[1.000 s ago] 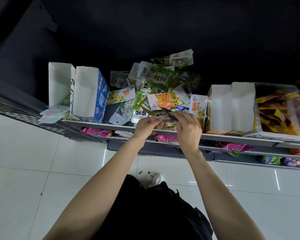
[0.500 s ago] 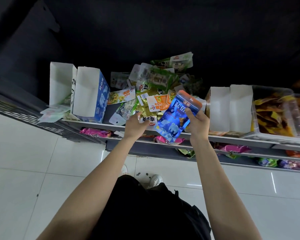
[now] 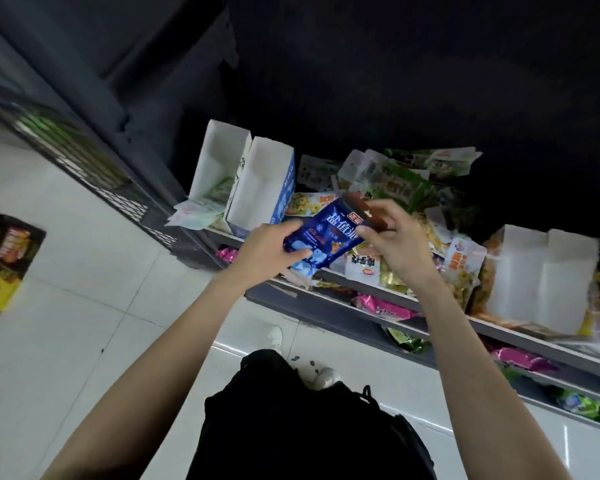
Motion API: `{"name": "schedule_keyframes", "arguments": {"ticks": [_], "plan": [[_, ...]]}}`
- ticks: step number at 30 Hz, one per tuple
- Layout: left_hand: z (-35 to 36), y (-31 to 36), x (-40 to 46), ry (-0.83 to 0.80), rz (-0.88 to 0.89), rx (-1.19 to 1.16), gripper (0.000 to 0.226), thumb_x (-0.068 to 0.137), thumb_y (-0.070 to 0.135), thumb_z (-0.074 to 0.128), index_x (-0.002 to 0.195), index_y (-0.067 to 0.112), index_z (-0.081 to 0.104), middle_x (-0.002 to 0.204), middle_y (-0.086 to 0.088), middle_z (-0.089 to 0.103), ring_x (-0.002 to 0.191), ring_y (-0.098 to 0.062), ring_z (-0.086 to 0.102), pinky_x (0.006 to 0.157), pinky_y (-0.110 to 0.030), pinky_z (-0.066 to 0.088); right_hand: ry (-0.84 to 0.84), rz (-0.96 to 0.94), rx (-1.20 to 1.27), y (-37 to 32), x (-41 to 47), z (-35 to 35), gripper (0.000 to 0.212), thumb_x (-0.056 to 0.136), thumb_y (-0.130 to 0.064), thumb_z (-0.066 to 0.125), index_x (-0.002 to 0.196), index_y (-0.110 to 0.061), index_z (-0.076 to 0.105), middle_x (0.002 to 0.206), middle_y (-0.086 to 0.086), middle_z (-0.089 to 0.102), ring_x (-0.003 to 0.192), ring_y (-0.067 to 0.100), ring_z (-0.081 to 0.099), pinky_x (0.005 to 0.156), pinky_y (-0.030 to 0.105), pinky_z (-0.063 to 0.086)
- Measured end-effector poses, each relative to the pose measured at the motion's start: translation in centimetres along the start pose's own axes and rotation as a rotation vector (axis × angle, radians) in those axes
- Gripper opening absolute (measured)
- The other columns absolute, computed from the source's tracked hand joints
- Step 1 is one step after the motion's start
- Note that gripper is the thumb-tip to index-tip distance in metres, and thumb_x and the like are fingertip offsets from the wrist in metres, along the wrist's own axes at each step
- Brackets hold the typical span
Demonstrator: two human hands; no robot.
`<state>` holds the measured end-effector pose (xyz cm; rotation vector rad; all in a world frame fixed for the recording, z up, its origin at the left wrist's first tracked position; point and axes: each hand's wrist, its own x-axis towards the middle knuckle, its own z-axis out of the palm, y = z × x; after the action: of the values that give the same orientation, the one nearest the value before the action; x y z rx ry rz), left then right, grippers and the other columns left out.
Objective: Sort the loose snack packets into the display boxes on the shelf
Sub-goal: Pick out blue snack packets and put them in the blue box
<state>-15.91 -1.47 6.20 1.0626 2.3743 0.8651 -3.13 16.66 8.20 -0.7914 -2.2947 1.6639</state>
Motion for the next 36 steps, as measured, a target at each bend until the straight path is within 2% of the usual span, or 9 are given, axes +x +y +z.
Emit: {"name": "schedule_keyframes", "arguments": {"ticks": [6, 11, 15, 17, 20, 24, 27, 31, 36], "plan": [[-4.6, -9.3, 0.8, 0.399, 0.001, 0.326, 0.033, 0.082, 0.026, 0.066, 0.114, 0.019, 0.061, 0.107, -0.003, 0.067, 0.096, -0.026, 0.062, 0.084, -0.038, 0.049, 0.207, -0.227, -0.183, -2.7, 5.3, 7.8, 0.024, 0.093, -0.015, 0.058, 0.117, -0.012, 0.062, 0.095, 0.002, 0.070, 0.073, 0.014, 0.070, 0.060, 0.023, 0.056], [-5.7, -13.9, 1.5, 0.218, -0.100, 0.498, 0.046, 0.074, 0.049, 0.056, 0.108, 0.020, 0.067, 0.104, -0.007, 0.069, 0.099, -0.029, 0.061, 0.098, -0.041, 0.040, 0.344, -0.406, -0.492, -3.1, 8.4, 12.8, 0.021, 0.090, -0.006, 0.056, 0.109, -0.008, 0.066, 0.091, 0.010, 0.072, 0.075, 0.024, 0.067, 0.062, 0.021, 0.044], [-5.5, -15.2, 1.3, 0.227, -0.029, 0.508, 0.034, 0.070, 0.030, 0.064, 0.100, 0.016, 0.070, 0.090, -0.008, 0.072, 0.086, -0.028, 0.067, 0.098, -0.042, 0.042, 0.127, -0.480, -0.699, -1.7, 9.6, 16.6, 0.034, 0.077, 0.012, 0.059, 0.105, -0.007, 0.067, 0.087, 0.013, 0.071, 0.069, 0.030, 0.068, 0.058, 0.040, 0.057], [-5.5, -15.7, 1.2, 0.238, 0.008, 0.486, 0.029, 0.067, 0.021, 0.069, 0.095, 0.015, 0.070, 0.085, -0.008, 0.072, 0.080, -0.028, 0.067, 0.094, -0.043, 0.046, 0.032, -0.477, -0.824, -0.9, 9.1, 17.9, 0.047, 0.069, 0.016, 0.061, 0.109, -0.008, 0.066, 0.088, 0.013, 0.071, 0.068, 0.030, 0.069, 0.054, 0.039, 0.057], [-5.5, -16.1, 1.0, 0.241, 0.037, 0.450, 0.032, 0.067, 0.017, 0.072, 0.098, 0.010, 0.069, 0.087, -0.011, 0.071, 0.081, -0.031, 0.067, 0.091, -0.043, 0.048, -0.106, -0.453, -0.917, 0.2, 7.3, 19.2, 0.052, 0.079, 0.011, 0.053, 0.126, -0.011, 0.057, 0.117, 0.010, 0.065, 0.102, 0.027, 0.064, 0.080, 0.037, 0.053], [-5.6, -15.2, 0.4, 0.313, 0.052, 0.390, 0.040, 0.074, 0.024, 0.062, 0.110, 0.009, 0.064, 0.096, -0.012, 0.069, 0.087, -0.034, 0.063, 0.084, -0.042, 0.050, -0.081, -0.455, -0.843, 1.7, 5.3, 19.8, 0.046, 0.083, -0.002, 0.062, 0.127, -0.014, 0.057, 0.119, 0.002, 0.065, 0.106, 0.020, 0.063, 0.077, 0.031, 0.054], [-5.1, -12.6, -0.5, 0.433, 0.147, 0.278, 0.040, 0.077, 0.026, 0.052, 0.114, 0.013, 0.062, 0.100, -0.005, 0.066, 0.095, -0.026, 0.057, 0.086, -0.038, 0.046, -0.184, -0.413, -0.695, 1.9, 4.2, 18.9, 0.046, 0.091, -0.012, 0.053, 0.136, -0.017, 0.047, 0.136, -0.002, 0.053, 0.123, 0.017, 0.050, 0.093, 0.033, 0.047], [-2.7, -7.7, -1.0, 0.498, 0.358, 0.111, 0.025, 0.080, 0.014, 0.056, 0.103, 0.008, 0.063, 0.096, -0.001, 0.065, 0.089, -0.018, 0.054, 0.081, -0.026, 0.042, -0.014, -0.389, -0.568, 3.6, 2.6, 14.8, 0.042, 0.087, 0.001, 0.054, 0.127, -0.011, 0.056, 0.127, 0.004, 0.059, 0.117, 0.022, 0.055, 0.094, 0.033, 0.046], [4.3, -4.0, 1.4, 0.284, 0.412, 0.137, 0.021, 0.085, 0.028, 0.055, 0.099, 0.013, 0.055, 0.089, 0.001, 0.060, 0.079, -0.014, 0.055, 0.062, -0.019, 0.043, 0.215, -0.146, -0.743, 8.9, 0.7, 8.2, 0.042, 0.079, 0.006, 0.062, 0.119, -0.006, 0.062, 0.122, 0.014, 0.060, 0.117, 0.033, 0.052, 0.095, 0.047, 0.048]]}}
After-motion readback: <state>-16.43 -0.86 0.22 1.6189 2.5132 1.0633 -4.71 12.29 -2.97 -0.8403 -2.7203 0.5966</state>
